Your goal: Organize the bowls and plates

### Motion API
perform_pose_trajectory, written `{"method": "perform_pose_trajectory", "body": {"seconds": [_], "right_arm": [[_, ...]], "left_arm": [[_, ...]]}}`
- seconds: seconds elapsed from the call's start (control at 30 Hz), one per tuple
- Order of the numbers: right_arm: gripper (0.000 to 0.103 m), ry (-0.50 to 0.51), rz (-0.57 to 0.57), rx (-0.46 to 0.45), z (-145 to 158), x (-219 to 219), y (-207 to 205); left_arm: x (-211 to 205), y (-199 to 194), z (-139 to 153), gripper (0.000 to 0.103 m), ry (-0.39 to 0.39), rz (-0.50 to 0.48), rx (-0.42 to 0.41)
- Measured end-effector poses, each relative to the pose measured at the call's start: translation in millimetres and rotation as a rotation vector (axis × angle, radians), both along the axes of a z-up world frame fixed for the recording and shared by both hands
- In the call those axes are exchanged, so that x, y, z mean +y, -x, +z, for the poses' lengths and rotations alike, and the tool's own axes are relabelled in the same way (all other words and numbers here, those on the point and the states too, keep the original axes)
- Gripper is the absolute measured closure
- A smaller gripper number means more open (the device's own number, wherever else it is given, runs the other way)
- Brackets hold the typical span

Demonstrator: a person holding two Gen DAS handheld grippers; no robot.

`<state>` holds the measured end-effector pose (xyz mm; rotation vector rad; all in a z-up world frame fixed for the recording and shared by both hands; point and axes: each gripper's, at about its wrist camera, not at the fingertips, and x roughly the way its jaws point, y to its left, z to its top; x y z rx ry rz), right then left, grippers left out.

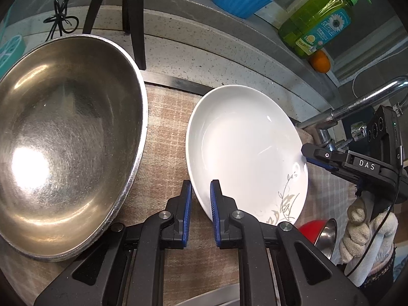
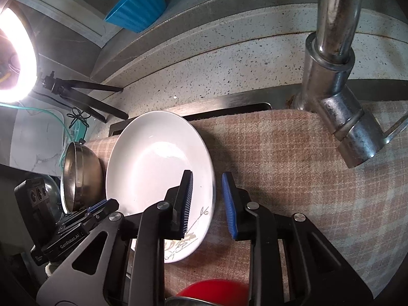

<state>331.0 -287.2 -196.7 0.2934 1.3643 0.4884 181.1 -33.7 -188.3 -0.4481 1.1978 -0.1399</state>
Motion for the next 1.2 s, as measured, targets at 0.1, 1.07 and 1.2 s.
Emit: {"method": "perform_pose_trajectory", "body": {"seconds": [0.1,1.07,1.2], "right_arm": [[0.082,0.011,0.017,0.002,-1.0,4.8,-0.8],[0.087,0.058,0.072,-0.040,12.4,15.8,17.1],[0.087,0.056,0.079,-0.048,16.2,15.9,22.1]], "left_arm": [[-1.0,0.0,-0.1,0.090,-0.010,-0.004,-0.003],[-2.1,15.3,6.2,0.090,-0.061,-0.026,-0.029],[0.2,18.0,8.4,0.090,-0.053,-0.023,-0.032]]}}
